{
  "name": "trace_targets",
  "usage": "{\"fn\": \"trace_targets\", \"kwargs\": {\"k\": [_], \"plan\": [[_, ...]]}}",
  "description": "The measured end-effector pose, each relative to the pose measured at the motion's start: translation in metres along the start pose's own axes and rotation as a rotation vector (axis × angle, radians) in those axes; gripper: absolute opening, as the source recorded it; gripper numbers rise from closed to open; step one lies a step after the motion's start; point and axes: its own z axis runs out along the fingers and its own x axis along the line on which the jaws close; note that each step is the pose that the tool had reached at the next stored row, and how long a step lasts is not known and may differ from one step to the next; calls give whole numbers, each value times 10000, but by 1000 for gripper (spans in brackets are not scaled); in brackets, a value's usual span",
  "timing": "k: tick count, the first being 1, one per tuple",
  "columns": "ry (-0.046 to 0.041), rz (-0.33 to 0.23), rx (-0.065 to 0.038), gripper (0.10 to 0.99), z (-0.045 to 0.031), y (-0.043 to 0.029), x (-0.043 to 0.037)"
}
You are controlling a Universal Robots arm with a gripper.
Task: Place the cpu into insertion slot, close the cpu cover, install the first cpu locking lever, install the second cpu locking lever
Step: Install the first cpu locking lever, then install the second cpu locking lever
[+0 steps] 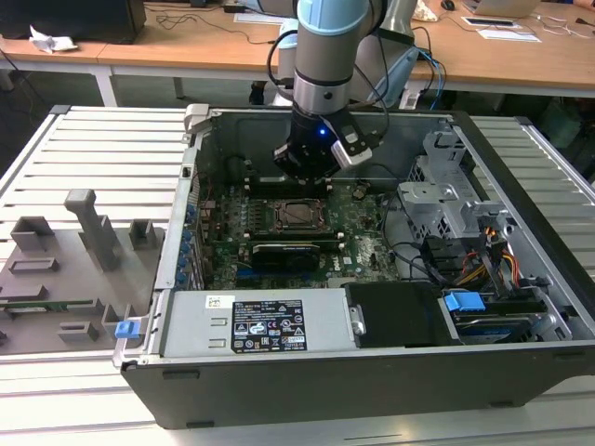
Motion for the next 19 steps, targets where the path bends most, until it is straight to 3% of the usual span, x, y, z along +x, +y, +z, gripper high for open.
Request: {"fn": "trace_targets", "kwargs": {"k": [19], "plan": [[1,1,3,106,-7,-95,5]]}}
